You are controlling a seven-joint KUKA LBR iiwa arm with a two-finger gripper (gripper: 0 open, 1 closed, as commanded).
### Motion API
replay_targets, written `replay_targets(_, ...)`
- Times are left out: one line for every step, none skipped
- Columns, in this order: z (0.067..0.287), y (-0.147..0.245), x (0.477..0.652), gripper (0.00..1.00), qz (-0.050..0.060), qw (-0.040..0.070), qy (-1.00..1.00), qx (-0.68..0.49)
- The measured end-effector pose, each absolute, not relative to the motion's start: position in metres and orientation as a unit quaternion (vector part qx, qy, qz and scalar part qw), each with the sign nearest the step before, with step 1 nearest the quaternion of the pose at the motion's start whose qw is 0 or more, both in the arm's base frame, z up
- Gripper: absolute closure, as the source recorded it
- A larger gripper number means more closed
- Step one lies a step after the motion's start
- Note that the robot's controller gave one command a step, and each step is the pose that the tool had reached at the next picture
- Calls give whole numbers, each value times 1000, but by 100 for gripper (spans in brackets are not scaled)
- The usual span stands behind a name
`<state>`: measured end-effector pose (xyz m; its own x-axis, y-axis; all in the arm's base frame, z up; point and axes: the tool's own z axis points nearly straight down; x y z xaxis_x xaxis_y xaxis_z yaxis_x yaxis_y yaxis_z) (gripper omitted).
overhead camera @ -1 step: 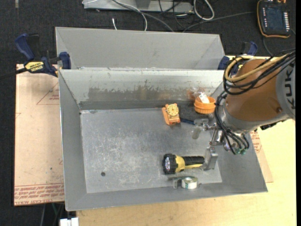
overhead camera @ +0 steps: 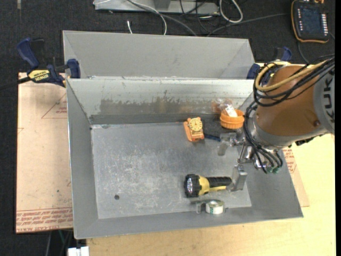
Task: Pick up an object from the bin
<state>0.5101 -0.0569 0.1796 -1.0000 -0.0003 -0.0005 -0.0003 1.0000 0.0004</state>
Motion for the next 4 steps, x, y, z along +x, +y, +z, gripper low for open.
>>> replay_targets(75, -47, 507, 0, -1, 17, 995, -97)
replay_targets(115, -53, 495, 0, -1, 7, 993, -120)
replay_targets(100, -43, 515, 0, -1, 14, 985, -174)
replay_targets(70, -51, 524, 0, -1, 9, 978, -207)
